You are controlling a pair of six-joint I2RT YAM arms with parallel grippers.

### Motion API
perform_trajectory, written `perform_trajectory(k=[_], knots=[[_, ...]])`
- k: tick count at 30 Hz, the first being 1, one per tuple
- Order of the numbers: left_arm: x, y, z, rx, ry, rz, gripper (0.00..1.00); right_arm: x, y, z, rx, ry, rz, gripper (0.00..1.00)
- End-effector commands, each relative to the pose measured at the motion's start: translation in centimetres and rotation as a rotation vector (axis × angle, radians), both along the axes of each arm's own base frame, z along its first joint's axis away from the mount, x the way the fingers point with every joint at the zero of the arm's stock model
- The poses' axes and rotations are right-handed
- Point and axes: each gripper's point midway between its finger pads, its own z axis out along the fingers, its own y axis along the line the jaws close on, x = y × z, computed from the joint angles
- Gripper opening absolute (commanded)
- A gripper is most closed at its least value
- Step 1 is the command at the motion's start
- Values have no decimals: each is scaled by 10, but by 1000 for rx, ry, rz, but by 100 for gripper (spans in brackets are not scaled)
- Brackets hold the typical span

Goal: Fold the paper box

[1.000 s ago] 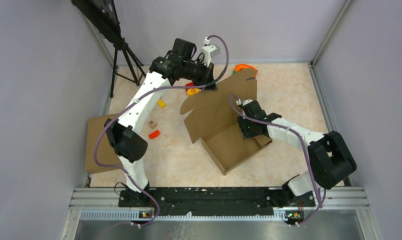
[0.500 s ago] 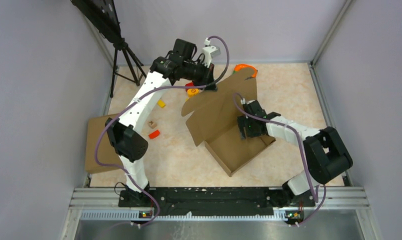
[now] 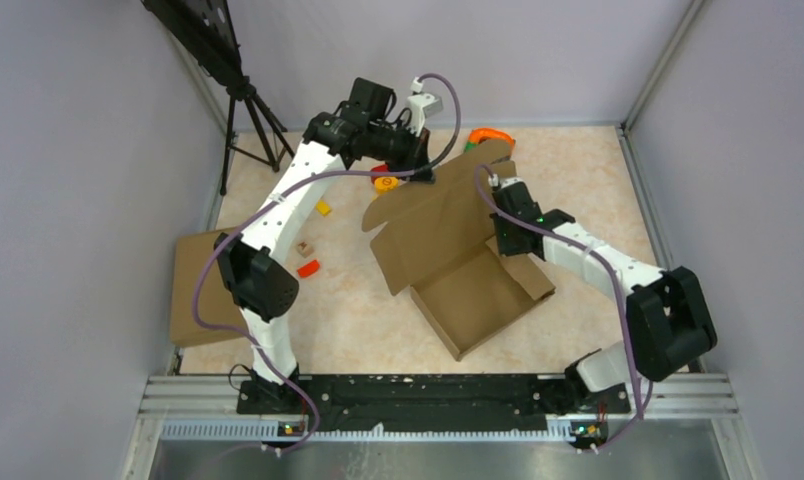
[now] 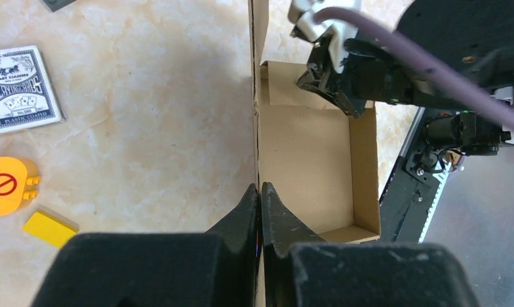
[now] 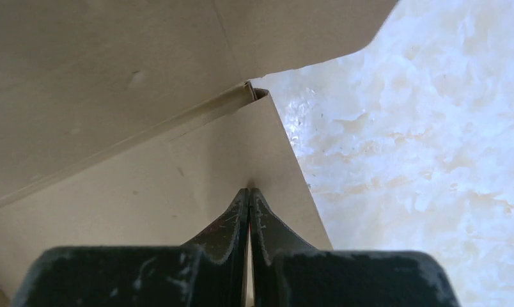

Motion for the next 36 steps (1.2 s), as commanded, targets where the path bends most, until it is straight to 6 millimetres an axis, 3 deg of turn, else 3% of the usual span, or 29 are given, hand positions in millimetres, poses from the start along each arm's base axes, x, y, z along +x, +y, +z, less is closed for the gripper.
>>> perform_trajectory(k=[1,5,8,10,13,17,18,20,22,26,36], knots=[[-1,-2,10,-17,-20,-22,2,-7,-19,-24,-129,103,-7,0],[0,-1,7,-4,-19,-16,2,-11,-28,-37,-198,160,0,0],[1,1,8,1,-27,-13,2,-11,-31,-30,-217,147,0,24],[1,1,9,0,-30,-12,2,-10,-31,-23,-220,121,7,33],[2,1,8,4,-32,-10,2,-9,-32,-10,-236,85,2,34],[2,1,8,7,-34,-10,2,-7,-35,9,-231,32,-17,22],[2,1,8,6,-34,-10,2,-7,-37,14,-231,15,-23,25],[2,1,8,5,-33,-12,2,-6,-39,24,-229,-23,-15,45],[3,1,8,5,-33,-9,2,-7,-43,28,-240,-46,-17,55],[2,0,10,1,-33,-13,2,-8,-50,19,-290,-22,-21,56],[1,1,11,-1,-37,-17,2,-16,-32,-21,-249,123,46,61]])
